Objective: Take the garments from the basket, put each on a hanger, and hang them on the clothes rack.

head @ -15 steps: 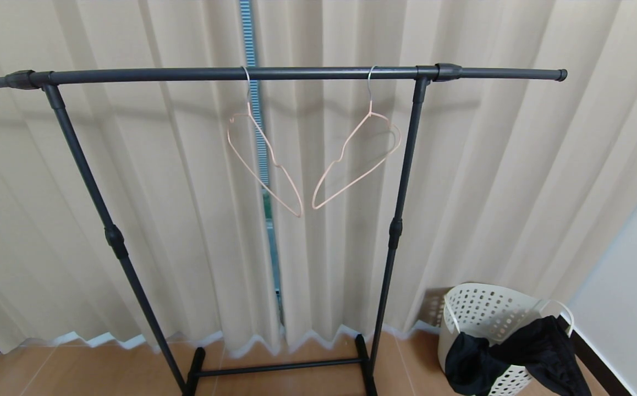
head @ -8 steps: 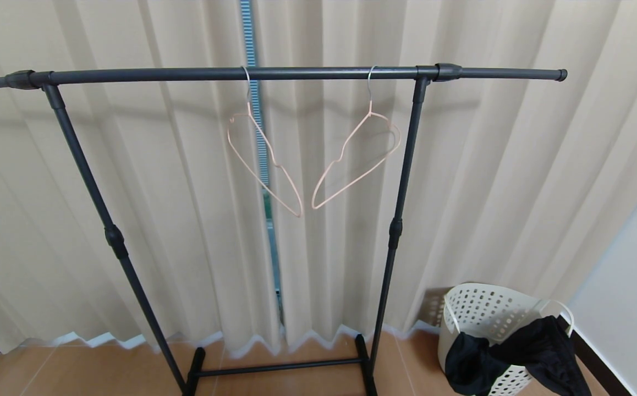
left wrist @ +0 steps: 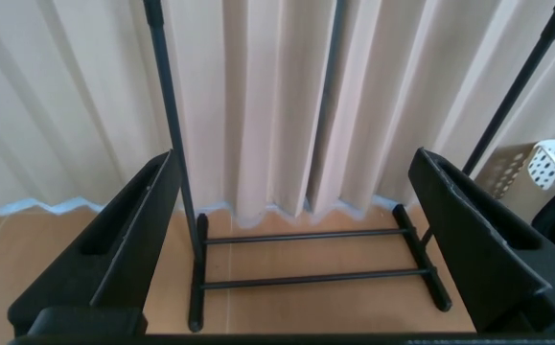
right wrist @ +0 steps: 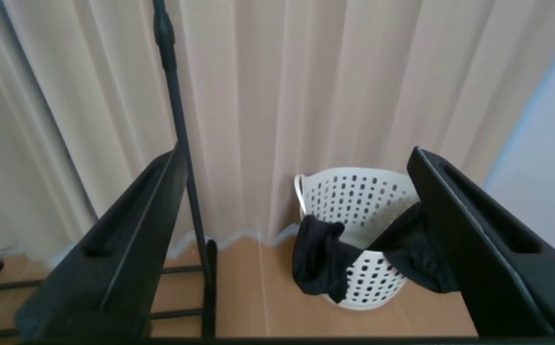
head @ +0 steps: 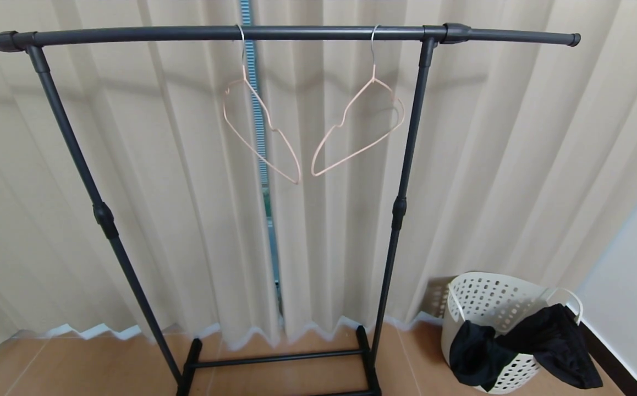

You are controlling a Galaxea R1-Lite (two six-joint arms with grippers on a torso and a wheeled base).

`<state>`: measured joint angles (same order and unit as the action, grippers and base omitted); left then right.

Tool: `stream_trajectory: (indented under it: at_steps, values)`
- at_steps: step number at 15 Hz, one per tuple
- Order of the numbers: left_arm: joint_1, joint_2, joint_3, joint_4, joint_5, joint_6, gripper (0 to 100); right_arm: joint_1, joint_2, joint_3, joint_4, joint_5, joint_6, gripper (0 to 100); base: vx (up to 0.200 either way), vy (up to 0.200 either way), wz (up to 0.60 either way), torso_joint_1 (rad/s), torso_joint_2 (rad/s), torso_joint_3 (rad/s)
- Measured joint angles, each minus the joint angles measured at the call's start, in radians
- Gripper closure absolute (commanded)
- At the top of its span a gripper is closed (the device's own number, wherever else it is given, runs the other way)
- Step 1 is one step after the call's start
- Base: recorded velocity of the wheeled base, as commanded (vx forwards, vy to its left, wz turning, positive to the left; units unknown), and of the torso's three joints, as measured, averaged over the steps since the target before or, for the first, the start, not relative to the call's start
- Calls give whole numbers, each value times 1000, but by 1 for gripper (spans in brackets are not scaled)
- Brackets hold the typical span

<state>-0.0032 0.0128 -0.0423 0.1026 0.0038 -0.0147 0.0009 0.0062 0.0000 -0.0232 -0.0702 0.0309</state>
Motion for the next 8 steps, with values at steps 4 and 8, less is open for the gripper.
stream_trajectory:
  at_steps: [4, 8]
  values:
    - [0, 0, 0, 0, 0, 0, 0, 0, 0, 0, 0, 0, 0, 0, 0, 0, 0, -123, 474, 344]
    - [0, 0, -1, 0, 0, 0, 0, 0, 0, 0, 0, 0, 0, 0, 0, 0, 0, -82, 453, 370]
